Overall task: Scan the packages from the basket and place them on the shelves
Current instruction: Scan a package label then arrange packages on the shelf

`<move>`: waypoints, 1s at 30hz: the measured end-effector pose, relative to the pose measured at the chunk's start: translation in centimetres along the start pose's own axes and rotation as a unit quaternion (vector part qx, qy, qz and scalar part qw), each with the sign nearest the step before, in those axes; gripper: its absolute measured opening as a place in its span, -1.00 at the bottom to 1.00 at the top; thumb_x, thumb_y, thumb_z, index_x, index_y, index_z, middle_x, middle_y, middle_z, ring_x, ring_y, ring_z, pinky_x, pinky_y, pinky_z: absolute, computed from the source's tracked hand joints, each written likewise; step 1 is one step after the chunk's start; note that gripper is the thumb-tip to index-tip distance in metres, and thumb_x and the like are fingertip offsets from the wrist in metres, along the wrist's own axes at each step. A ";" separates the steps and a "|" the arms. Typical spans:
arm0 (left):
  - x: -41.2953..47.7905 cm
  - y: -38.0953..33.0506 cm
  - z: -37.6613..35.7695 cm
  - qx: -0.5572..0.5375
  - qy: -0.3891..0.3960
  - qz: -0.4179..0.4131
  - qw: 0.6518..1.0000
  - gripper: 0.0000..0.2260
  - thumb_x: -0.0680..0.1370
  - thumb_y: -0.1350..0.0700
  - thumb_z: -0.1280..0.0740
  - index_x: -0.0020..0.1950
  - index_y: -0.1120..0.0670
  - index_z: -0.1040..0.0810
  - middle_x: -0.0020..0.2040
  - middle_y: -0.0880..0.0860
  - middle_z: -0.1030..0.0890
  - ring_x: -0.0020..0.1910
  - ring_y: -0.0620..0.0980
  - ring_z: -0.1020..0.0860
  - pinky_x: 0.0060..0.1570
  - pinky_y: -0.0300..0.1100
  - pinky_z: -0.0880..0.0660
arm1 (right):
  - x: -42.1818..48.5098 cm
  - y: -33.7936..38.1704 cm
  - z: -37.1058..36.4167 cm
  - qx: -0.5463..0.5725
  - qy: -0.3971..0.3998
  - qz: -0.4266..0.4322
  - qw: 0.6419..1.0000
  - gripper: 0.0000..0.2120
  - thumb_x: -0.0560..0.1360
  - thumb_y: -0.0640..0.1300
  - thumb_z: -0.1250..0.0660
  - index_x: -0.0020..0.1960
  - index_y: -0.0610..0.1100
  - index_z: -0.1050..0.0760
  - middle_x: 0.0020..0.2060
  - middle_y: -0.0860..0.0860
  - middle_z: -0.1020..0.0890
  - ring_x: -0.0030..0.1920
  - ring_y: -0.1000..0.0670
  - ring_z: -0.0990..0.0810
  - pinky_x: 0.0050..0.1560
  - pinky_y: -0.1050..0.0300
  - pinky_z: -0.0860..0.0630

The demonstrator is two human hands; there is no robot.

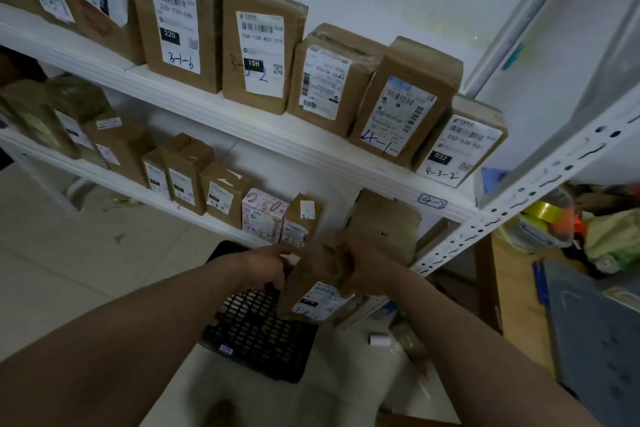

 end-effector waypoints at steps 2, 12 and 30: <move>0.3 0.4 1.0 -0.010 -0.001 -0.016 1.000 -0.27 0.44 0.41 -0.37 0.49 -0.14 -0.32 0.39 0.07 -0.47 0.33 0.19 -0.45 0.10 -0.07 -0.49 | 0.7 1.1 0.2 -0.052 -0.010 0.028 0.998 -0.24 0.36 -0.26 -0.56 0.44 -0.04 -0.27 0.20 -0.02 -0.48 0.19 -0.05 -0.49 0.11 0.03 -0.50; 2.5 -0.1 1.6 0.070 -0.043 -0.109 0.991 -0.07 0.08 0.01 -0.64 0.40 0.01 -0.34 0.22 0.05 -0.55 0.25 0.12 -0.55 0.21 0.04 -0.57 | 4.2 3.7 0.7 -0.176 -0.078 0.114 0.975 -0.25 0.39 -0.16 -0.50 0.49 0.04 -0.25 0.35 -0.08 -0.41 0.38 -0.15 -0.38 0.35 -0.16 -0.40; 10.8 -4.3 2.5 0.405 -0.112 -0.083 0.903 -0.33 0.61 0.04 -0.30 0.64 0.04 -0.05 0.64 0.08 -0.04 0.56 0.22 -0.09 0.47 0.17 -0.20 | 13.2 -0.6 2.8 -0.434 -0.018 0.292 0.852 -0.30 0.39 -0.28 -0.47 0.49 -0.04 -0.38 0.42 -0.12 -0.42 0.46 -0.20 -0.34 0.40 -0.22 -0.33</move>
Point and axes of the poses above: each hand's wrist, its own x-axis towards the middle knuckle, its own z-axis out of the back of the hand, y = z × x, the point moved 4 cm from there along x, towards the middle knuckle
